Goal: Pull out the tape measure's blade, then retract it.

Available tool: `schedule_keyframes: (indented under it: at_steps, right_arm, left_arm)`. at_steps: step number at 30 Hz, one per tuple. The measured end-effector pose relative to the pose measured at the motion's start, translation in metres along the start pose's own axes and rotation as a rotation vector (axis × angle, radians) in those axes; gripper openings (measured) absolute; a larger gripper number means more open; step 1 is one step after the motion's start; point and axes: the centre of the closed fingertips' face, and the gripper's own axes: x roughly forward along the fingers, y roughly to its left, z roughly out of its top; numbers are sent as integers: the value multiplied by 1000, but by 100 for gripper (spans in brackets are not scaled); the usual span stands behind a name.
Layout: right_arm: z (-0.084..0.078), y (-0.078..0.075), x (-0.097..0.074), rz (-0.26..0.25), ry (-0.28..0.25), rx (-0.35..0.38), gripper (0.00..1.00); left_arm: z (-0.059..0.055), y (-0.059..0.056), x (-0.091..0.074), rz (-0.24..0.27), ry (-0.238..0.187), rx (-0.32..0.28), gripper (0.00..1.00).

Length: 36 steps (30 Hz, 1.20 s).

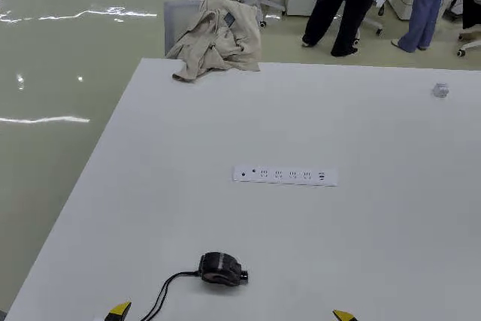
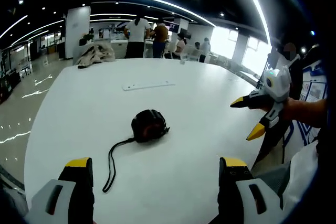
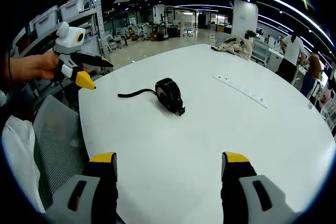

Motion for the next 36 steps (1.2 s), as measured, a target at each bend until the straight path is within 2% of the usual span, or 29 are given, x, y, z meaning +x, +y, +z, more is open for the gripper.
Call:
schedule_keyframes:
  at_steps: [6,25,36]
  right_arm:
    - [-1,-2,5,8,10,-15,82]
    - [11,-3,24,48,29,-88,82]
    - [15,-7,39,70,37,-116,81]
  left_arm:
    - [3,2,7,-20,6,26,97]
    - [7,13,25,-59,37,103,95]
    - [15,19,41,-103,61,186,95]
